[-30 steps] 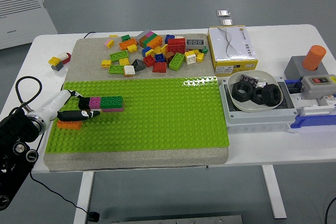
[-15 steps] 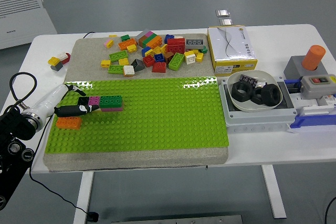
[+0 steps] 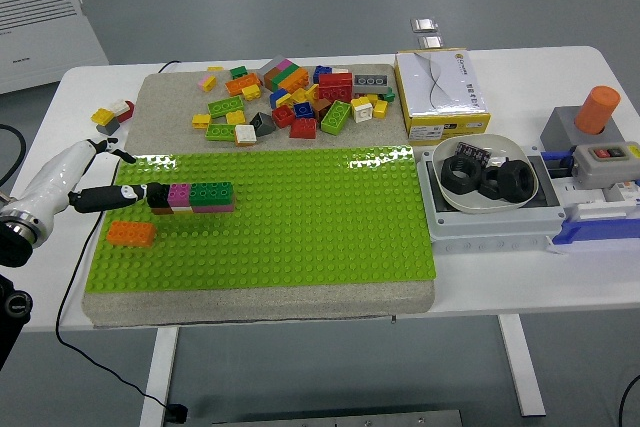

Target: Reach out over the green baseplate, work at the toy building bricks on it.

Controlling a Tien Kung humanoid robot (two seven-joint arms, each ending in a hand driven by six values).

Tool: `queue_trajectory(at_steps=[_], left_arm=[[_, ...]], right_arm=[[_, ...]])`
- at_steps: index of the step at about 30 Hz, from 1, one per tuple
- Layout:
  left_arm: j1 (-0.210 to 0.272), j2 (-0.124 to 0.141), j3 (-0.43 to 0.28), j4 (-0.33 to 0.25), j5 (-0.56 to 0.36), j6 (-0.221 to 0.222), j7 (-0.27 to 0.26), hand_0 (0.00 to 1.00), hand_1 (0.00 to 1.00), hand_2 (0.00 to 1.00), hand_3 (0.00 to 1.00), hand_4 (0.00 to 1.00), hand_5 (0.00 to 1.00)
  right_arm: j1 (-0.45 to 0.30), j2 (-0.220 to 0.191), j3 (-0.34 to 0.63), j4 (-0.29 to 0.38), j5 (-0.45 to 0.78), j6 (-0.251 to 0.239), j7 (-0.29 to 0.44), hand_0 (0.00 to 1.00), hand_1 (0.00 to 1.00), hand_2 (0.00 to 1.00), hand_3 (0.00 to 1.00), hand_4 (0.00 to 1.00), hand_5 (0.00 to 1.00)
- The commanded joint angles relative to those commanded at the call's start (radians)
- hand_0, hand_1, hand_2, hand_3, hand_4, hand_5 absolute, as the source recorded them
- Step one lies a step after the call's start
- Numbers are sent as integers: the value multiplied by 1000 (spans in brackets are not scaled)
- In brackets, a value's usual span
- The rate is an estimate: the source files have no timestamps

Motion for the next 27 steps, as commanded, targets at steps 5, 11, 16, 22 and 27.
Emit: queue_trajectory(at_steps=[5,11,16,22,27], left_arm=[[61,42,1,-15,-13,10,-15,976,947,918,608,796,73],[89,47,-1,-12,-5,15,-18,976,947,916,600,732,2],[92,31,-2,2,7,14,-16,976,947,916,600,732,2],[95,31,-20,30,21,-4,-1,976,948,915,592,702,2],[93,33,-16,38,29,-19,14,978,951,917,594,705,2]], right_arm=[[-1,0,10,0,-8,0,1,697,700,755,787,884,998],[-1,2,10,0,-9,-1,-1,697,700,756,788,901,998],[0,4,17,0,-18,-1,-3,697,700,756,788,901,998],[2,3,23,0,-24,0,-3,697,701,756,788,918,998],[3,2,15,0,-20,0,-5,697,700,757,786,917,998]])
